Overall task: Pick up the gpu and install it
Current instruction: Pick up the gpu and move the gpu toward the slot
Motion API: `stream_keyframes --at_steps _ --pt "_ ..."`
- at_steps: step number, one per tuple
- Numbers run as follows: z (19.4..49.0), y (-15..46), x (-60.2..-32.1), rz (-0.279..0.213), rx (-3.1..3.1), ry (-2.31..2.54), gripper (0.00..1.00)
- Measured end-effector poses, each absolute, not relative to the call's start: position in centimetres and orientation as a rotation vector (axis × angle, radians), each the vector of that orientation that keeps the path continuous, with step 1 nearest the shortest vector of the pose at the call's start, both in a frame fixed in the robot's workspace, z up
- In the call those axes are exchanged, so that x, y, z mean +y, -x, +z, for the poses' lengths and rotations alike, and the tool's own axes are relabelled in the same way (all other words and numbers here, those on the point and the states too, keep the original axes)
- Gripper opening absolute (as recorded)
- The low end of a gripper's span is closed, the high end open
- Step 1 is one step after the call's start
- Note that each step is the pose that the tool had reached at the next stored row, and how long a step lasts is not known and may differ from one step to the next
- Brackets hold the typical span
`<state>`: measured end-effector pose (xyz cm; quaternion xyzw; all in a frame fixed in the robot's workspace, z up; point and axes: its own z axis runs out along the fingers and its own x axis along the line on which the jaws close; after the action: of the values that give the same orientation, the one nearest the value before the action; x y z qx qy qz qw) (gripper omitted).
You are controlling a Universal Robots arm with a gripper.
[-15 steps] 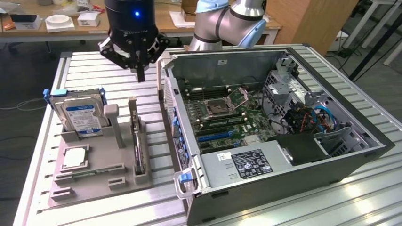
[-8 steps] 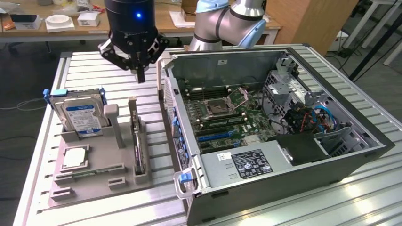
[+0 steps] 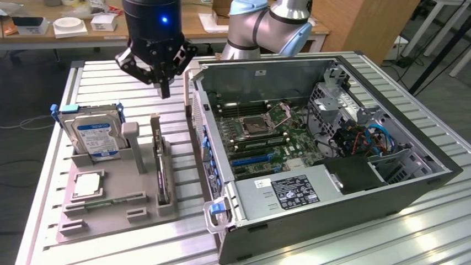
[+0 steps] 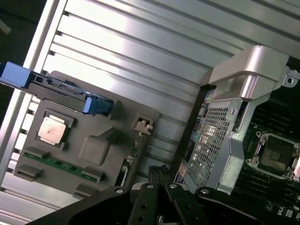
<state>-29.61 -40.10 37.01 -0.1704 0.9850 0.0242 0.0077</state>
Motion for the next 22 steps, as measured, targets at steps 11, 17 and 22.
stream_keyframes --at_steps 11,17,22 --pt "36.74 29.61 -40.14 0.075 3.086 0.491 0.11" --pt "36.58 29.61 -40.14 0.074 3.102 0.359 0.11" --pt "36.45 29.61 -40.14 0.073 3.111 0.251 0.11"
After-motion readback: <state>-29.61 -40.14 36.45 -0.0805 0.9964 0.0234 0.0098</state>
